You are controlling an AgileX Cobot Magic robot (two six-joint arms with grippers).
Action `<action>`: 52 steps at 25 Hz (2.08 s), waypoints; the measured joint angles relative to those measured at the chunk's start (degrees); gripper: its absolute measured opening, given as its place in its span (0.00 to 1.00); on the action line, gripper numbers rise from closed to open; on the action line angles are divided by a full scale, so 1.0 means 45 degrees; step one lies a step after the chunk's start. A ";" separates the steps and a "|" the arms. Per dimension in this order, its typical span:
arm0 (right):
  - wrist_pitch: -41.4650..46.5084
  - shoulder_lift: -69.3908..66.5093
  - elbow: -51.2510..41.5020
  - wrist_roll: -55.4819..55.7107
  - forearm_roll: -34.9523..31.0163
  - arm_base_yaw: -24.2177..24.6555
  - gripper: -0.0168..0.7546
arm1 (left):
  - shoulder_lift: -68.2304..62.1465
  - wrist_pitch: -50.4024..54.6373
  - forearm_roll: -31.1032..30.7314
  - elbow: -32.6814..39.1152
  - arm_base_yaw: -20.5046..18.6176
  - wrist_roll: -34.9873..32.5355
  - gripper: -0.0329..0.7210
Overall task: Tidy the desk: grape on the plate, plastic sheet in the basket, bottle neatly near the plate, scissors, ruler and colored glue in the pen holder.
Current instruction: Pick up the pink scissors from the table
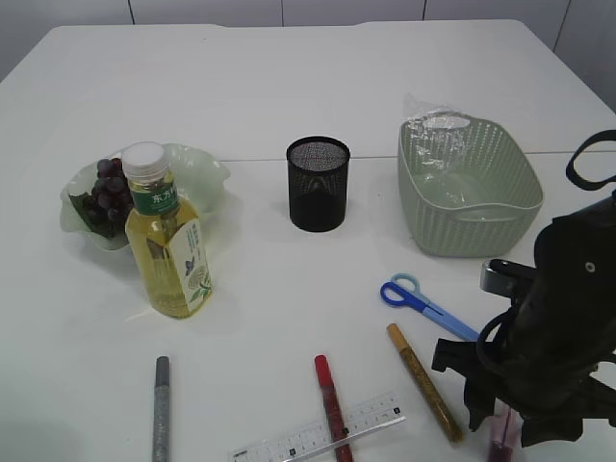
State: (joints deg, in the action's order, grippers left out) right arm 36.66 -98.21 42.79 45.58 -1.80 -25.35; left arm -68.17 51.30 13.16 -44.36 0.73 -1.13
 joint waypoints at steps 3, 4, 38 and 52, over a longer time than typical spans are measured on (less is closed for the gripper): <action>0.0000 -0.0004 0.0000 0.0000 0.0022 0.0000 0.51 | 0.0000 0.0000 0.0000 0.0000 0.0000 0.0000 0.62; 0.0026 -0.0004 0.0000 0.0000 0.0022 0.0000 0.51 | 0.0000 0.0000 0.0000 0.0000 0.0000 0.0000 0.62; -0.1257 -0.0143 -0.1059 -0.0021 -0.0104 0.0000 0.42 | 0.0000 -0.0119 0.0000 0.0000 0.0000 0.0000 0.62; -0.1322 -0.0536 -0.0933 -0.0027 0.0044 0.0000 0.22 | 0.0000 -0.0119 0.0000 0.0000 0.0000 0.0000 0.62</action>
State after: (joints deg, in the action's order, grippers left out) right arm 30.71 -100.63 38.60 45.46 -1.60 -25.35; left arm -68.17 50.77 13.16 -44.36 0.73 -1.13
